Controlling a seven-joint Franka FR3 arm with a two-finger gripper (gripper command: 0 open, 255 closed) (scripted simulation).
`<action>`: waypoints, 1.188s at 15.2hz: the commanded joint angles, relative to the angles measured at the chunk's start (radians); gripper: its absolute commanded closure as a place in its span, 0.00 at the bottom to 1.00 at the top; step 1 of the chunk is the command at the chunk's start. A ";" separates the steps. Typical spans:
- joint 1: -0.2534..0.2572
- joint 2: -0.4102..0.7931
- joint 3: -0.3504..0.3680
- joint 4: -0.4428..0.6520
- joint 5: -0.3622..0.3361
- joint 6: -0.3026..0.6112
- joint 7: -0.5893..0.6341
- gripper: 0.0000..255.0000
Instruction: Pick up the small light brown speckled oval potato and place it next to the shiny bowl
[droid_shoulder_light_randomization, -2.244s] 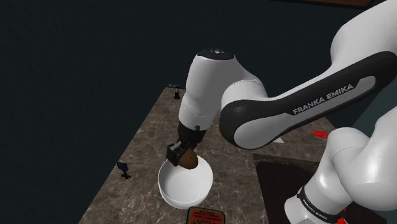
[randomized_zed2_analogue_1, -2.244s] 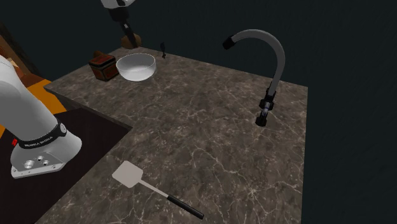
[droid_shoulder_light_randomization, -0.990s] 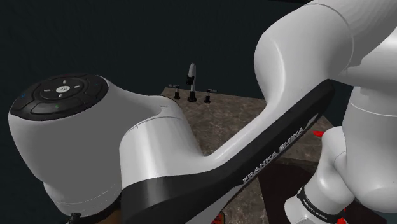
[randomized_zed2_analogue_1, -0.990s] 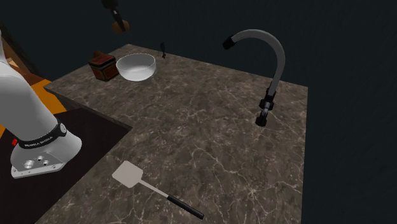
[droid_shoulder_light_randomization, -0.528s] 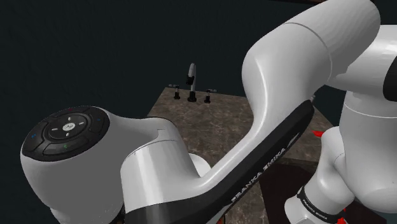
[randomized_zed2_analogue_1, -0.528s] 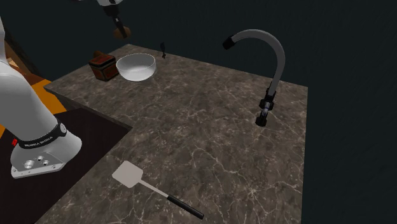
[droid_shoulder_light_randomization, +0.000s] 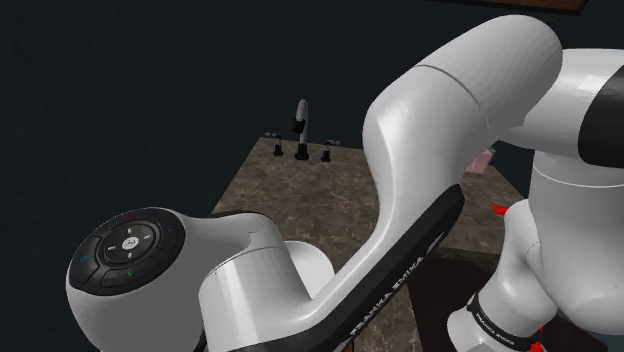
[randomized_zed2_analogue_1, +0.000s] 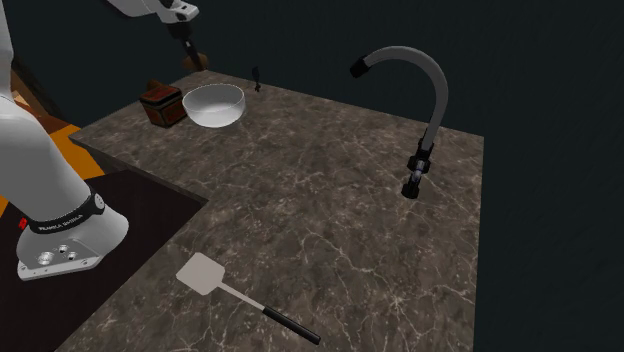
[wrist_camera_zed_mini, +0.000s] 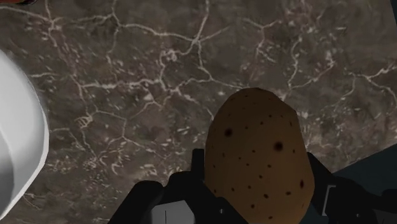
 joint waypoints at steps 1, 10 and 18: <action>0.005 0.017 -0.007 -0.006 -0.014 0.021 0.012 1.00; 0.030 0.091 -0.044 -0.022 -0.074 0.104 0.059 1.00; 0.034 0.102 -0.049 -0.023 -0.082 0.114 0.065 1.00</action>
